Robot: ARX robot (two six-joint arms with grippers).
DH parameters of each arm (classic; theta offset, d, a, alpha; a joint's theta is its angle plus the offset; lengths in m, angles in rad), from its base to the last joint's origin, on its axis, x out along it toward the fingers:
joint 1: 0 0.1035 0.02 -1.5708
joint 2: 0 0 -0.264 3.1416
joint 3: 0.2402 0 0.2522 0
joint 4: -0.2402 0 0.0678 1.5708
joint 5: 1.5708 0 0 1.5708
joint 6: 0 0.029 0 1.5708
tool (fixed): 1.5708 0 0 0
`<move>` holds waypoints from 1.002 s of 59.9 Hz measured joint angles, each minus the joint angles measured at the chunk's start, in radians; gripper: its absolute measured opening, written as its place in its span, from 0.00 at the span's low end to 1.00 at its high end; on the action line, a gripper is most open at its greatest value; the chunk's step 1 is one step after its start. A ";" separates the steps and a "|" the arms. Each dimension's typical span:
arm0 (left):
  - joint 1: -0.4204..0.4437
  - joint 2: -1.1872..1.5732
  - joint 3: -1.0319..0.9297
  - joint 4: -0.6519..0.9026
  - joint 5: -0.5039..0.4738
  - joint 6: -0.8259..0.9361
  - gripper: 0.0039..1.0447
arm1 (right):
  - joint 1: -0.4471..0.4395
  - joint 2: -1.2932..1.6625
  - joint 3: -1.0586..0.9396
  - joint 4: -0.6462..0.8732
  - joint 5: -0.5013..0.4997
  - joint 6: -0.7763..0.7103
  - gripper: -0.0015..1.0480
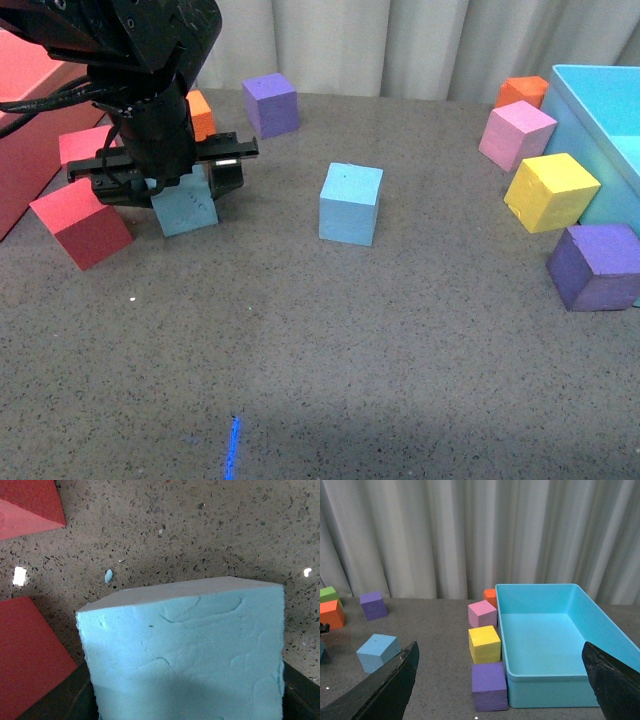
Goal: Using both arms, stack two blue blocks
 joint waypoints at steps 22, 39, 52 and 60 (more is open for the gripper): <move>-0.028 -0.069 -0.065 0.037 0.014 0.000 0.50 | 0.000 0.000 0.000 0.000 0.000 0.000 0.91; -0.152 -0.228 -0.124 0.053 0.034 0.005 0.49 | 0.000 0.000 0.000 0.000 0.000 0.000 0.91; -0.262 -0.232 -0.075 0.020 0.003 0.030 0.49 | 0.000 0.000 0.000 0.000 0.000 0.000 0.91; -0.309 -0.200 0.007 -0.013 -0.019 0.040 0.49 | 0.000 0.000 0.000 0.000 0.000 0.000 0.91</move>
